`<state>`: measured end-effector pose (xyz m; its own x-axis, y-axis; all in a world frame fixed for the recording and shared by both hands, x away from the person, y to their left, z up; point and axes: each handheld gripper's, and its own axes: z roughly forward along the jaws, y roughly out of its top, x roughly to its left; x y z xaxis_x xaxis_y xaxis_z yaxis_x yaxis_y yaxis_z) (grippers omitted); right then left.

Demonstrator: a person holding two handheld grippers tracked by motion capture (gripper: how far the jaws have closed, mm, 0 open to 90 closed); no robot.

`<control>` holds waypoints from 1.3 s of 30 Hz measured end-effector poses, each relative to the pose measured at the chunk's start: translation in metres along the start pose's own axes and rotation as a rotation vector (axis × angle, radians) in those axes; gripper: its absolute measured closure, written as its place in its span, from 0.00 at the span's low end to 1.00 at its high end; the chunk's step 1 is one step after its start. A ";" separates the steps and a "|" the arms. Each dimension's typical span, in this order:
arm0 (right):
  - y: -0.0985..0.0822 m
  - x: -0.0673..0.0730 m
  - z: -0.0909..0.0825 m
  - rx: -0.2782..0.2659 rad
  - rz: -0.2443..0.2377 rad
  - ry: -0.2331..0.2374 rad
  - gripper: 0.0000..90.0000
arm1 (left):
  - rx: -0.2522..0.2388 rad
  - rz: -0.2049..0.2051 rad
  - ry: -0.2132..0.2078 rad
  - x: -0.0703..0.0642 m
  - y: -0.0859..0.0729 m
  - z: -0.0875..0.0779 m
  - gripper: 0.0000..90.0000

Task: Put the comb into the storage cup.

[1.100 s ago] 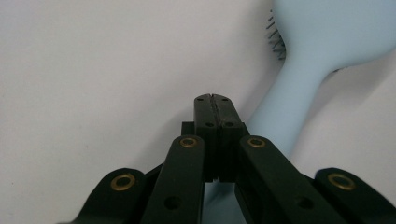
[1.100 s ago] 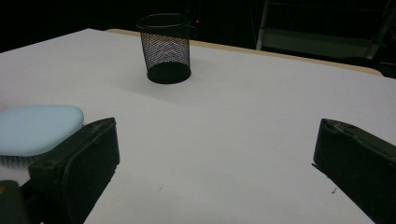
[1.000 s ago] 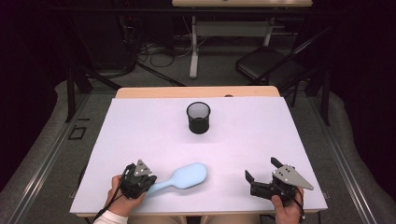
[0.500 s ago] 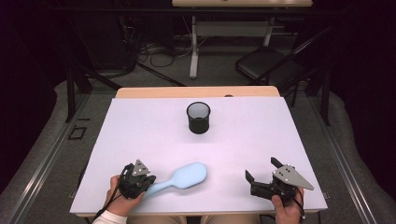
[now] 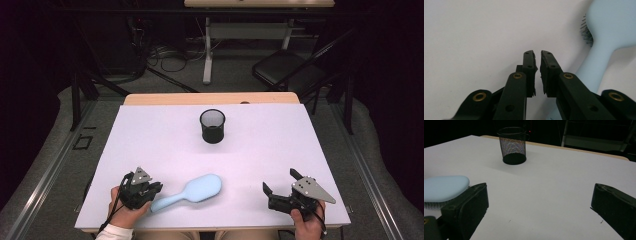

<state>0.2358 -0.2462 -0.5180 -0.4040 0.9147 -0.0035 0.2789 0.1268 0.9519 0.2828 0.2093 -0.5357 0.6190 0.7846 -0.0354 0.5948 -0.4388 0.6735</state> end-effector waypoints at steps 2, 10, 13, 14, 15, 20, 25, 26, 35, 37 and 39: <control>0.000 0.000 0.000 0.000 0.001 0.000 0.01 | -0.012 -0.006 0.005 0.002 0.000 -0.001 0.86; 0.000 0.000 0.001 -0.003 0.003 -0.001 0.01 | -0.045 -0.034 0.018 0.008 -0.002 -0.003 0.76; 0.000 0.000 0.000 -0.003 0.003 -0.001 0.01 | -0.057 -0.053 0.019 0.010 -0.003 -0.003 0.72; 0.000 0.000 0.001 -0.003 0.002 -0.001 0.01 | -0.058 -0.056 0.021 0.010 -0.003 -0.004 0.71; -0.001 0.000 0.001 -0.003 0.003 -0.001 0.01 | -0.062 -0.058 0.023 0.011 -0.003 -0.004 0.70; -0.001 0.000 0.001 -0.002 0.000 -0.001 0.01 | -0.087 -0.084 0.022 0.014 -0.003 -0.005 0.63; -0.001 0.000 0.001 -0.002 -0.001 0.000 0.01 | -0.108 -0.111 0.009 0.017 -0.003 -0.007 0.56; -0.001 0.000 0.001 -0.001 -0.001 -0.001 0.01 | -0.112 -0.111 0.005 0.018 -0.003 -0.007 0.55; -0.001 0.000 0.001 -0.001 -0.002 -0.002 0.01 | -0.170 -0.102 0.016 0.024 -0.003 -0.010 0.47; -0.001 0.000 0.001 -0.003 -0.001 -0.002 0.01 | -0.181 -0.104 0.014 0.025 -0.003 -0.011 0.46; -0.001 0.000 0.001 -0.002 -0.001 -0.002 0.01 | -0.190 -0.107 0.018 0.026 -0.003 -0.013 0.46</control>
<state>0.2368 -0.2457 -0.5195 -0.4024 0.9154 -0.0050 0.2765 0.1267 0.9526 0.2905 0.2360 -0.5289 0.5475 0.8306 -0.1019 0.5482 -0.2640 0.7936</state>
